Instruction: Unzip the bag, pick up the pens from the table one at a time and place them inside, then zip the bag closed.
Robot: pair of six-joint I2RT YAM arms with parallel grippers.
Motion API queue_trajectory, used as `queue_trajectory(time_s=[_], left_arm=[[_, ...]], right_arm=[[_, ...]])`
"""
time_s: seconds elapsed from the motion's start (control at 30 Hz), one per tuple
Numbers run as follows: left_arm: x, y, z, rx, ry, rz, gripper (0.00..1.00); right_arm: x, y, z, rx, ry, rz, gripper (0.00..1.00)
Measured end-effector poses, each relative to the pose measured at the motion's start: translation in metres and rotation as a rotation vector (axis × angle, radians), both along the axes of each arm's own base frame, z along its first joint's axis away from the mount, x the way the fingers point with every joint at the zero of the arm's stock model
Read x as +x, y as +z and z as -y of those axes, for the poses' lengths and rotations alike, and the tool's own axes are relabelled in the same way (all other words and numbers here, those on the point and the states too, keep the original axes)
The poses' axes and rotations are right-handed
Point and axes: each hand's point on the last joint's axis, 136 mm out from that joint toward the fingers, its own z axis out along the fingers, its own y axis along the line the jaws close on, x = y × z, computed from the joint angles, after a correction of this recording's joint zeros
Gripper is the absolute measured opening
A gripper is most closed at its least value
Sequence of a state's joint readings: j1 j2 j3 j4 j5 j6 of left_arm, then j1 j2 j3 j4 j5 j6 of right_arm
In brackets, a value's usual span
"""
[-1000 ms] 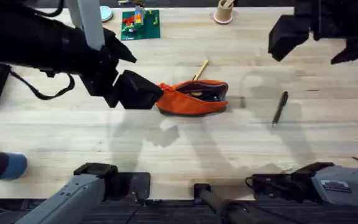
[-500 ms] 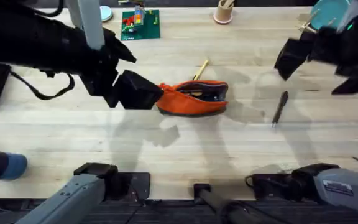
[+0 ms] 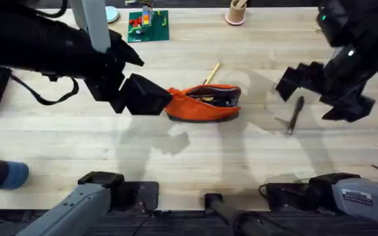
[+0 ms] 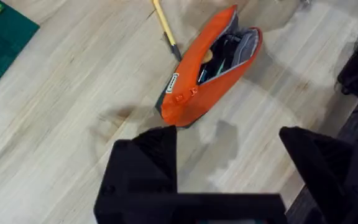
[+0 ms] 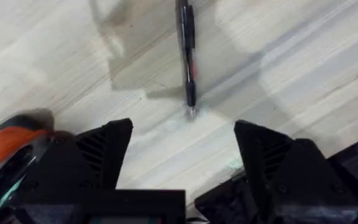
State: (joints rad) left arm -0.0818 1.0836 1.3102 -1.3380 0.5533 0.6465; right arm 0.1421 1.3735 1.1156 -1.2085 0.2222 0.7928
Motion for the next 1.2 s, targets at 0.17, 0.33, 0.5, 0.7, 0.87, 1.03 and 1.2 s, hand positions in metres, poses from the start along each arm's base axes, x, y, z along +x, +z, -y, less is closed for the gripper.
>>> queue_trajectory(time_s=[0.17, 0.33, 0.5, 0.7, 0.87, 1.03, 1.2], left_arm=[[0.000, 0.000, 0.000, 0.000, 0.000, 0.000, 0.995], [0.000, 0.000, 0.000, 0.000, 0.000, 0.000, 0.995], [0.000, 0.000, 0.000, 0.000, 0.000, 0.000, 0.995], [0.000, 0.000, 0.000, 0.000, 0.000, -0.002, 0.995], [0.000, 0.000, 0.000, 0.000, 0.000, -0.002, 0.995], [0.000, 0.000, 0.000, 0.000, 0.000, -0.002, 0.995], [0.000, 0.000, 0.000, 0.000, 0.000, -0.002, 0.995]], right_arm=[[-0.009, -0.024, 0.005, 0.006, -0.026, -0.029, 0.994], [-0.007, -0.039, 0.012, 0.018, -0.048, -0.014, 0.995], [0.000, -0.054, 0.015, 0.065, -0.049, 0.019, 0.993], [0.001, -0.064, 0.023, 0.077, -0.029, 0.026, 0.994], [0.011, -0.078, 0.023, 0.079, 0.003, 0.009, 0.993], [0.016, -0.088, 0.023, 0.089, 0.014, -0.013, 0.990], [0.020, -0.090, 0.021, 0.100, 0.027, -0.006, 0.915]])
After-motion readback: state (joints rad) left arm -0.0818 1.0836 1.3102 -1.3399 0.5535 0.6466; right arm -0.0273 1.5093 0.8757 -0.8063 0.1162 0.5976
